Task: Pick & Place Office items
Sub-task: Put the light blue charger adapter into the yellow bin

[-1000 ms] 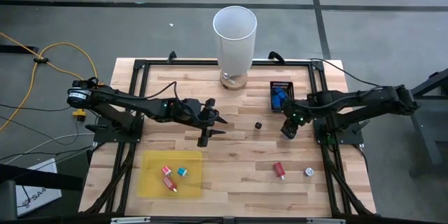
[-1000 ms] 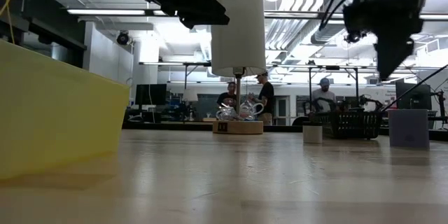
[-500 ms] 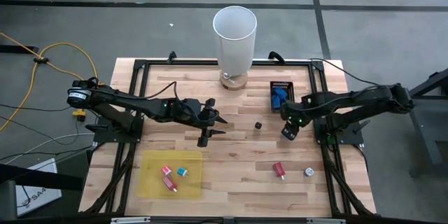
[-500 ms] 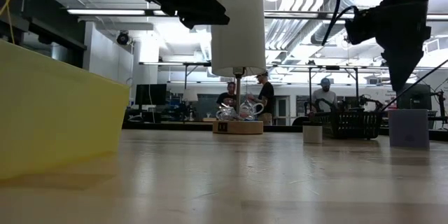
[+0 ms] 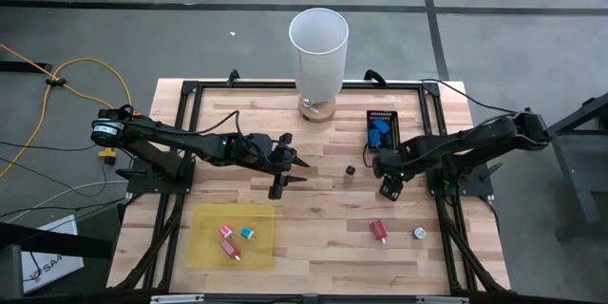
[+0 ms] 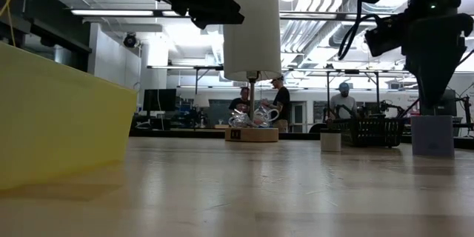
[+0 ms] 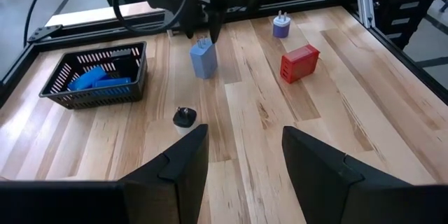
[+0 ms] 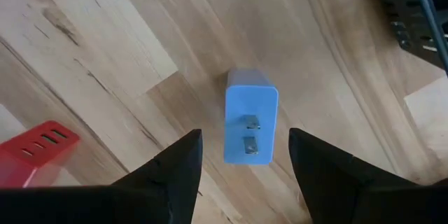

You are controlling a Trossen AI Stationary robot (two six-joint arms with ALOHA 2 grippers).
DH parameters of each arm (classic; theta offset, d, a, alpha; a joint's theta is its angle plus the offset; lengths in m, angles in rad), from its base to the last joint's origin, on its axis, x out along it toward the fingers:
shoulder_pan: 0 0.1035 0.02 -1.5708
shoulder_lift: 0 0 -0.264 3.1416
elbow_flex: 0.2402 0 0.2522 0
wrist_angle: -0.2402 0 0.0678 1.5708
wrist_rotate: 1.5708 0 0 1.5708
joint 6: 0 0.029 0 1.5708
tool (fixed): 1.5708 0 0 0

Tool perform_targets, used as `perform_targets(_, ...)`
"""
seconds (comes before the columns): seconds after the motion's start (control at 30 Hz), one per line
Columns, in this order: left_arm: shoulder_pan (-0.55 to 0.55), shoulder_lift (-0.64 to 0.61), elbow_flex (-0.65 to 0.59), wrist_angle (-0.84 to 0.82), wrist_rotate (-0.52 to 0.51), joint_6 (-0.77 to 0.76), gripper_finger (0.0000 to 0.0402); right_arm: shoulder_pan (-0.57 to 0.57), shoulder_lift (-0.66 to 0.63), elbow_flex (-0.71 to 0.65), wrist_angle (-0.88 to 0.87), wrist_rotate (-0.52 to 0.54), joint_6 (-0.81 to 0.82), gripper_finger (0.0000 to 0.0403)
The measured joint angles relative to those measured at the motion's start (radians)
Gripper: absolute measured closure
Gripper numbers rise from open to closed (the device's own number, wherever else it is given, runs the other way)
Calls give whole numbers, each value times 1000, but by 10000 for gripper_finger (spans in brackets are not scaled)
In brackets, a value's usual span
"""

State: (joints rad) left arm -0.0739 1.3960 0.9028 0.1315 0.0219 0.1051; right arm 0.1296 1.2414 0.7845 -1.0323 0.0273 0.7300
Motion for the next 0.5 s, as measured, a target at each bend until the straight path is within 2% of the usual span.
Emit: perform_targets(0.5,0,0,0,0,0,0,227,10,0,0,1,20,8,201)
